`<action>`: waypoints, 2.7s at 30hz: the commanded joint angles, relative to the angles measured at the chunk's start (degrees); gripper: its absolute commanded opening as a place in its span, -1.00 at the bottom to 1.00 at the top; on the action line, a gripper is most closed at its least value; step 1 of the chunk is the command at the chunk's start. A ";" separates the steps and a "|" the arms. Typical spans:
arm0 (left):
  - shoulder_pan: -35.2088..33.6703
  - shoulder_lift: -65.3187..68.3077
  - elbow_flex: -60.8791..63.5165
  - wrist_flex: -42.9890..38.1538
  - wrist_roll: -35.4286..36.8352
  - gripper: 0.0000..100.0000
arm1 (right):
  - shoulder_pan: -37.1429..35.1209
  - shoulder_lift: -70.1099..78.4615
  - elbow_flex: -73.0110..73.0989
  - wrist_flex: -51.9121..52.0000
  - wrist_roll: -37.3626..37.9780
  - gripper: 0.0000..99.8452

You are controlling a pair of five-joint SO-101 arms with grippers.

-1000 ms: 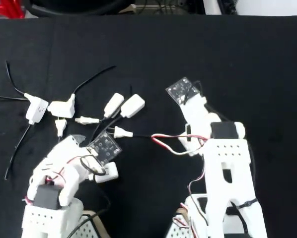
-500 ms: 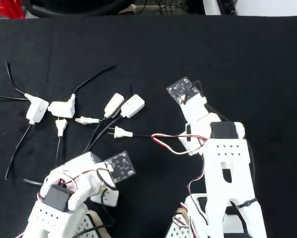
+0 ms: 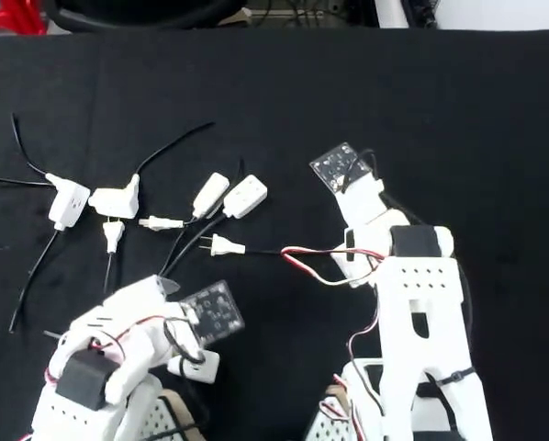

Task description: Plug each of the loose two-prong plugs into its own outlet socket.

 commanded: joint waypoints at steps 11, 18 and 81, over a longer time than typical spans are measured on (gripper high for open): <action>8.57 6.77 3.65 -1.49 -6.42 -0.53 | 1.41 0.48 -2.68 -0.79 -0.53 -0.97; 8.40 34.11 -6.99 -2.99 -8.53 -0.53 | 1.41 0.48 -2.68 -0.79 -0.35 -0.97; 6.73 46.07 -8.75 -19.16 14.77 -0.53 | 4.57 0.40 -0.92 -2.46 -0.09 -0.97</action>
